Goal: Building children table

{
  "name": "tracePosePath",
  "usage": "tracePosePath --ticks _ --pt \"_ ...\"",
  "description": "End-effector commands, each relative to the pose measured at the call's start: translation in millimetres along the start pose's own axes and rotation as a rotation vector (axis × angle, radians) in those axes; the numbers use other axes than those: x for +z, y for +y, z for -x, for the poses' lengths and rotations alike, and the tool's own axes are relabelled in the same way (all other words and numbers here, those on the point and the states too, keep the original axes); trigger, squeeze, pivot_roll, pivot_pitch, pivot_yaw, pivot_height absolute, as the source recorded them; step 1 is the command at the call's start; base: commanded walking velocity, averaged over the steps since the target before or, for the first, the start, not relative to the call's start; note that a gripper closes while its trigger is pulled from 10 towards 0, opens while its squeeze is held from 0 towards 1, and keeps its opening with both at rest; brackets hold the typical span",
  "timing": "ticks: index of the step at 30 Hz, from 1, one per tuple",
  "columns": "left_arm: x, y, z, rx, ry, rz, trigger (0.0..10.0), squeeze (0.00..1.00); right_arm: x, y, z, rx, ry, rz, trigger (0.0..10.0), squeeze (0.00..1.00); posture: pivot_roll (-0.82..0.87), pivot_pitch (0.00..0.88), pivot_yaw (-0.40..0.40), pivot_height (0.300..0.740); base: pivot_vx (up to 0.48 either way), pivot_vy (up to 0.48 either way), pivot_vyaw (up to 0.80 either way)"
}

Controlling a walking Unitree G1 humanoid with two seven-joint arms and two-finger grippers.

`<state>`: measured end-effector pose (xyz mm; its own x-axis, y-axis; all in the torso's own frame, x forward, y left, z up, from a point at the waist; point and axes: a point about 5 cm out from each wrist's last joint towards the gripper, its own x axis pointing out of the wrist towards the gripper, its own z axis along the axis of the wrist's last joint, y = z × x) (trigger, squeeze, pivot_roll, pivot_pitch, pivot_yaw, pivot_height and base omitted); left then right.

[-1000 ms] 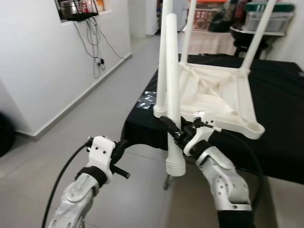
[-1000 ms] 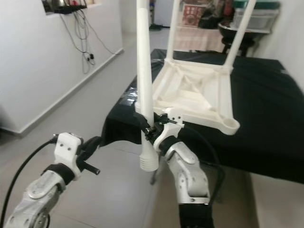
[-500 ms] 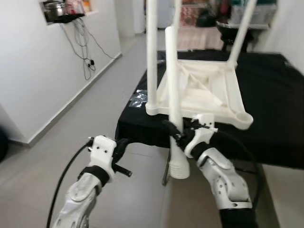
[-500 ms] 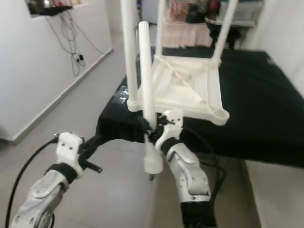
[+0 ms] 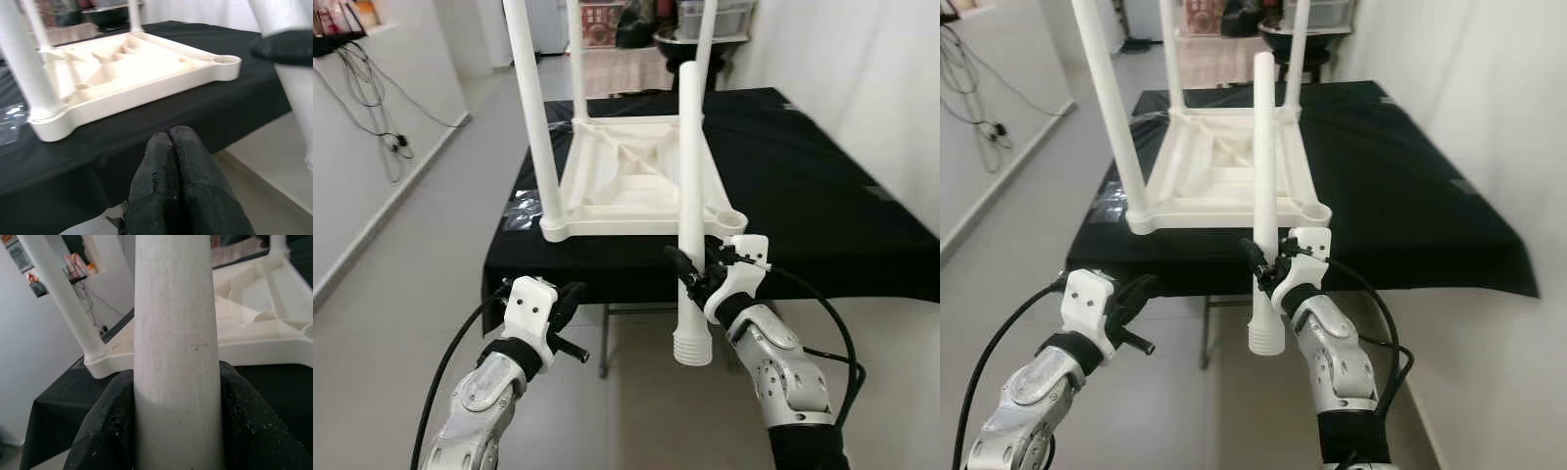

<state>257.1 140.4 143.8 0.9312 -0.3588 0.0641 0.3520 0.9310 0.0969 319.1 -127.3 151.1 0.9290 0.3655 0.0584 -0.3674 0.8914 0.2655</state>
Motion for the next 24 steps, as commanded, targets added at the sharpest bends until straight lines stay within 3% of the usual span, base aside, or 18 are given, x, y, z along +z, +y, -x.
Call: tracePosePath --ticks 1,12,24 --pt "-3 0.2 -1.0 -0.009 0.011 -0.012 10.0 0.0 3 4.7 -5.0 0.025 -0.026 -0.005 10.0 0.0 -0.1 0.0 0.022 0.74 0.0 0.0 -0.8" --pt "-3 2.7 -2.2 -0.007 0.011 -0.029 10.0 0.0 3 8.7 -8.8 0.055 -0.043 -0.001 10.0 0.0 -0.09 0.0 0.027 0.74 0.0 0.0 -0.8" --pt "4 5.5 -5.4 0.009 -0.024 -0.031 10.0 0.0 3 15.5 -10.6 0.126 -0.049 0.046 10.0 0.0 -0.1 0.0 0.027 0.74 0.0 0.0 0.0"
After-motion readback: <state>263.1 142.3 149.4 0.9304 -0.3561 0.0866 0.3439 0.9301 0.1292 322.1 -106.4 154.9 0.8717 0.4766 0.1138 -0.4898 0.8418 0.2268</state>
